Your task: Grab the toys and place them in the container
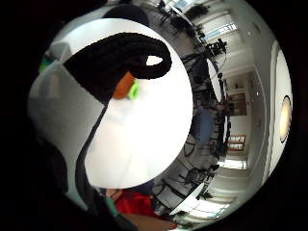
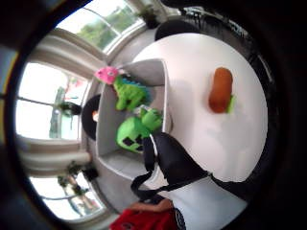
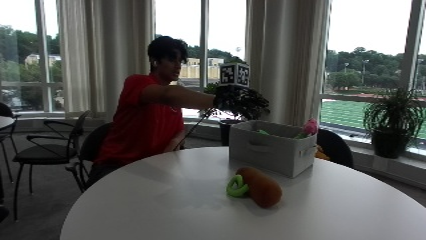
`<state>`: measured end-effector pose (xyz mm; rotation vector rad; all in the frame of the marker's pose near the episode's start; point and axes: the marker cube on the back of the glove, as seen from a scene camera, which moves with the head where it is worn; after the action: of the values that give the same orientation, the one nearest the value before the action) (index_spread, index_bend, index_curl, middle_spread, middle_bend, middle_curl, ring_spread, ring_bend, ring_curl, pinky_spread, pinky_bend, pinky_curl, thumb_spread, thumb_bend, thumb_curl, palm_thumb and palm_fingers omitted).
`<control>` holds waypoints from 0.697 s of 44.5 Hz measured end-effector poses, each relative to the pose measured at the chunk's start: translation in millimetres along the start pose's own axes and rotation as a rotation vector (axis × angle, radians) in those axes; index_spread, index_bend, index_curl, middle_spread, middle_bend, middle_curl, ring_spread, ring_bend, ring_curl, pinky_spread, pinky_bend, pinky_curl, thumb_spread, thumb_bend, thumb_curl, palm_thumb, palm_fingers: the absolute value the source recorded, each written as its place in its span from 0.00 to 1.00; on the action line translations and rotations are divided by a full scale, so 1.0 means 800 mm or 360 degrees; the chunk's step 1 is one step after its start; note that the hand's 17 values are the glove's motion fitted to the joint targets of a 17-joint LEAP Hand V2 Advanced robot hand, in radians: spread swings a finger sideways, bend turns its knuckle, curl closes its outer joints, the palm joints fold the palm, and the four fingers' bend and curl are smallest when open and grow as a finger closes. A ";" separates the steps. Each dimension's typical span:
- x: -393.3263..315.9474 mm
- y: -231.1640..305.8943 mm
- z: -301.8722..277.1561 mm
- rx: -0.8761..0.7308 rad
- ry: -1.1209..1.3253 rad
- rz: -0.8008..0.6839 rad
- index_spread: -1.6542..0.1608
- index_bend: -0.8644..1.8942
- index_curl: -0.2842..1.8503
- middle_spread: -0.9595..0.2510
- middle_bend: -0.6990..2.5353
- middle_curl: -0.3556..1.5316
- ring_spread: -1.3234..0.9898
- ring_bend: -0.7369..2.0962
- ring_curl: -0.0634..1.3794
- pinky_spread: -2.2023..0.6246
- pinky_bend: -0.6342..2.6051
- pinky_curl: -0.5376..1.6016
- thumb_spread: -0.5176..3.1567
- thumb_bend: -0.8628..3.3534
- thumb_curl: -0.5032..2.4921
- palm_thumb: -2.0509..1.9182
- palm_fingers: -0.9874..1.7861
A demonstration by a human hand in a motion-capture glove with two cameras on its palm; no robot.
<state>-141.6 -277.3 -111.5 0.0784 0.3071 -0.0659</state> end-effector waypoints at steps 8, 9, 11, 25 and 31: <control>0.055 -0.030 0.076 -0.0113 0.0000 0.0141 0.70 0.34 0.24 0.70 0.27 0.43 0.55 0.45 0.23 0.80 0.62 0.43 0.44 0.20 0.32 0.52 0.29; 0.058 -0.034 0.085 -0.0119 -0.0001 0.0161 0.70 0.34 0.24 0.70 0.27 0.43 0.56 0.45 0.23 0.80 0.62 0.43 0.44 0.20 0.31 0.52 0.29; 0.062 -0.043 0.101 -0.0131 0.0003 0.0188 0.71 0.33 0.23 0.70 0.27 0.42 0.56 0.45 0.23 0.80 0.62 0.43 0.44 0.20 0.31 0.52 0.29; 0.058 -0.116 0.215 -0.0309 0.0046 0.0205 0.71 0.34 0.21 0.74 0.25 0.38 0.58 0.42 0.22 0.80 0.64 0.43 0.43 0.20 0.30 0.52 0.28; 0.057 -0.131 0.261 -0.0492 0.0089 0.0307 0.71 0.35 0.20 0.77 0.24 0.35 0.59 0.41 0.22 0.80 0.67 0.43 0.43 0.20 0.29 0.51 0.27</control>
<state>-43.7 -402.5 65.8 -0.1970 0.3608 0.1756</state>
